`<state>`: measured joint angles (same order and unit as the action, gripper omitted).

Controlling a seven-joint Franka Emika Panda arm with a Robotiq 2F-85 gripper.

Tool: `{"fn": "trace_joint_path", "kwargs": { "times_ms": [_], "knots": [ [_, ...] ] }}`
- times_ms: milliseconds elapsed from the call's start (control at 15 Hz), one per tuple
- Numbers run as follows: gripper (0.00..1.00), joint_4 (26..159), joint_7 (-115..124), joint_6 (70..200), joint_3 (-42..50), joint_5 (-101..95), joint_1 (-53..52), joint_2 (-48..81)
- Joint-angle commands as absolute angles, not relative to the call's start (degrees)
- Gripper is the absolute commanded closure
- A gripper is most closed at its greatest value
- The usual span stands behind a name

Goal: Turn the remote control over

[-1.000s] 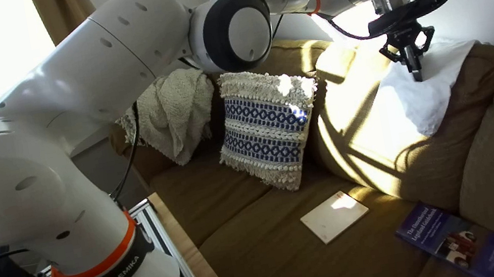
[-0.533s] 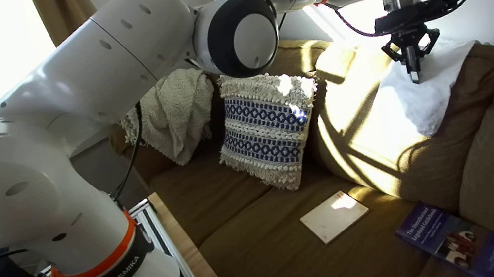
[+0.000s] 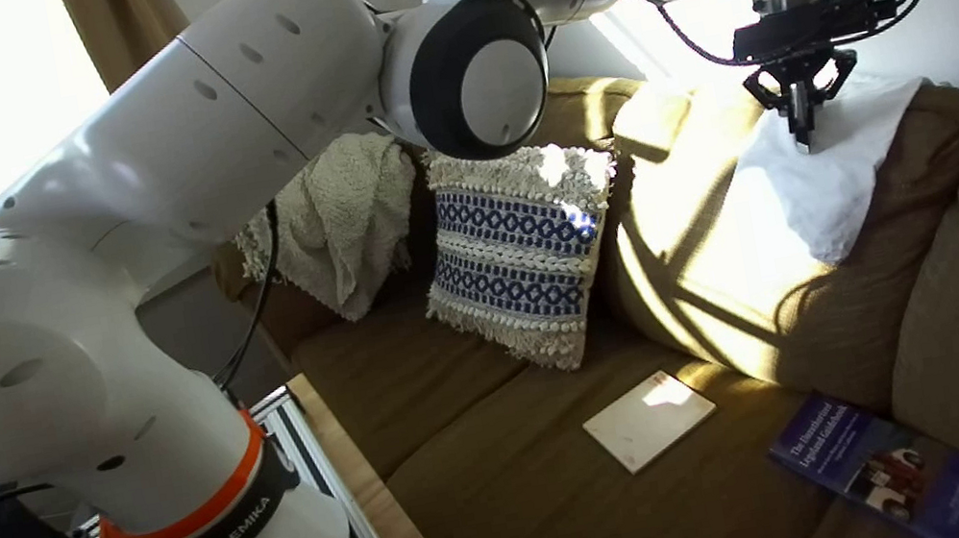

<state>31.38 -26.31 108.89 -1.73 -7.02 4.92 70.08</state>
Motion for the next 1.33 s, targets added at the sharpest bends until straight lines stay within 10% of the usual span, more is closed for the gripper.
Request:
{"fn": "trace_joint_path", "kwargs": {
  "times_ms": [0,933,1067,1267],
  "knots": [
    [0.95,28.83,-27.26,109.21,-2.33,-6.30,5.62,72.50],
    [0.95,28.35,-27.87,113.51,-8.38,2.60,12.13,74.00],
    [0.54,28.54,-27.54,113.22,-8.14,2.17,12.11,74.23],
    [0.32,28.64,-27.31,113.03,-7.60,1.59,11.94,74.42]
  ]
}}
